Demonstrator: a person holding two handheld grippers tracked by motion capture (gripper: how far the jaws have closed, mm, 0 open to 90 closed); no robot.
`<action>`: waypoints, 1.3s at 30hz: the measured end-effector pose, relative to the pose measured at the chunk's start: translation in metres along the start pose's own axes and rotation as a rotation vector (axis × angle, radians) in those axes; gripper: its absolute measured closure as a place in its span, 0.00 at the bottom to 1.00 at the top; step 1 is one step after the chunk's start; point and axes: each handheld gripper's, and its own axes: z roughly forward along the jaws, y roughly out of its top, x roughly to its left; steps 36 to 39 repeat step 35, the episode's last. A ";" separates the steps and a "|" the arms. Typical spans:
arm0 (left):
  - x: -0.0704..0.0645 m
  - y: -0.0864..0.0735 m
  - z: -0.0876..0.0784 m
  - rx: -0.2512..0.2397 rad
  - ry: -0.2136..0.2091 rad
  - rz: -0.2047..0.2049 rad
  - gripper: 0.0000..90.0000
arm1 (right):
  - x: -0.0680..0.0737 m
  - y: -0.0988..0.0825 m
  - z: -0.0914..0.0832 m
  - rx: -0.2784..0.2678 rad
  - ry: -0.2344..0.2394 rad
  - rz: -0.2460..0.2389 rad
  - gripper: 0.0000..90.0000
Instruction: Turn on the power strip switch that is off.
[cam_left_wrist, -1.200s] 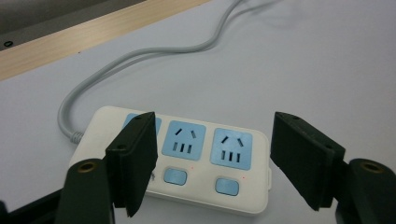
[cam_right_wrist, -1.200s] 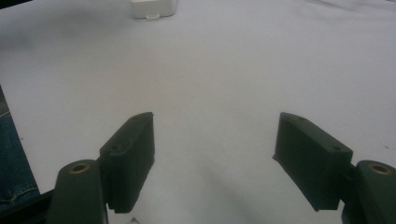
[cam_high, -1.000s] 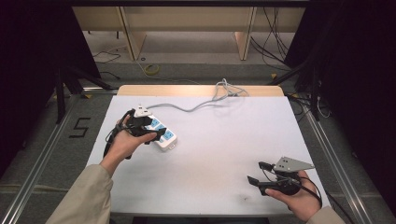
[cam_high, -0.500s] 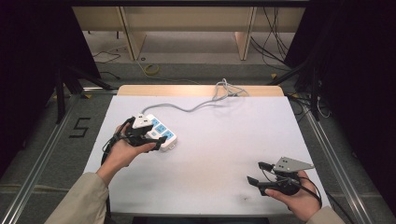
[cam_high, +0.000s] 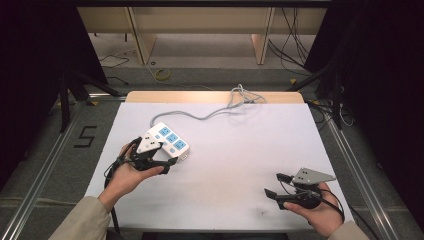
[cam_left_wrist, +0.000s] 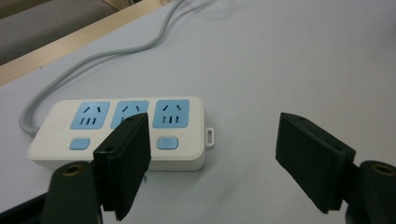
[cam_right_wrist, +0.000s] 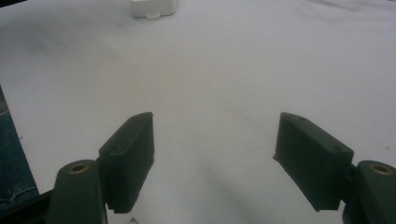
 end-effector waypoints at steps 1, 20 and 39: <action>-0.001 -0.001 -0.001 -0.001 -0.003 0.004 0.29 | 0.000 0.000 0.000 0.000 0.000 0.001 0.32; -0.015 -0.033 -0.018 0.009 -0.025 0.047 0.28 | -0.003 0.000 0.004 0.009 0.007 -0.007 0.32; -0.014 -0.041 -0.022 0.032 -0.002 0.069 0.27 | -0.004 -0.001 0.002 0.011 0.007 -0.011 0.32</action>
